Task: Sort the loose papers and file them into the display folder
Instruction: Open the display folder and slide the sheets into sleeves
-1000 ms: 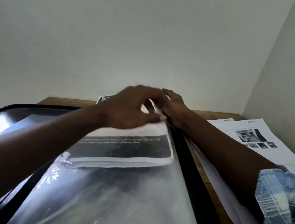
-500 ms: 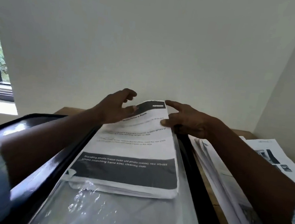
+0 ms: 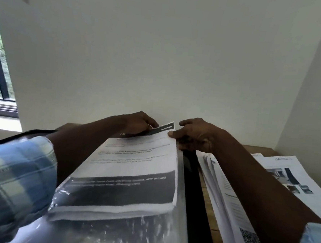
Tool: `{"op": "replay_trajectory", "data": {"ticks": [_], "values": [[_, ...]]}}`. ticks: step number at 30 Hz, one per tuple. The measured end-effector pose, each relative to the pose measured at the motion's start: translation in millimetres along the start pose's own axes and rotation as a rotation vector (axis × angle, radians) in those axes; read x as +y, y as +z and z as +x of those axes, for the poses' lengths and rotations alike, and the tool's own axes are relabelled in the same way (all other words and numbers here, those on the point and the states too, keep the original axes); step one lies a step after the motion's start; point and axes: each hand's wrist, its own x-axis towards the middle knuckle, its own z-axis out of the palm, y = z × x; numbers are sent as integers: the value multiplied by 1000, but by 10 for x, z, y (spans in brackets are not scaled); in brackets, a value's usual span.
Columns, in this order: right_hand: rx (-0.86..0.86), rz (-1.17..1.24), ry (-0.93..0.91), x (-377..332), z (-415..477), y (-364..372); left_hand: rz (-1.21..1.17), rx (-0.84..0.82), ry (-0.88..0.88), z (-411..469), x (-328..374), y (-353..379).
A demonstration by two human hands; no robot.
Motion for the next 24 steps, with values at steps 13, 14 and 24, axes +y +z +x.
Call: {"op": "replay_trajectory", "data": {"ticks": [13,14,24], "values": [[100,-51,-7,130,106,115,50,100,94,-705,142,118],[100,-64,1,142,103,132,50,122,85,-761,153,128],[149,33,0,169,65,263,-40,138,76,-971,249,152]]}}
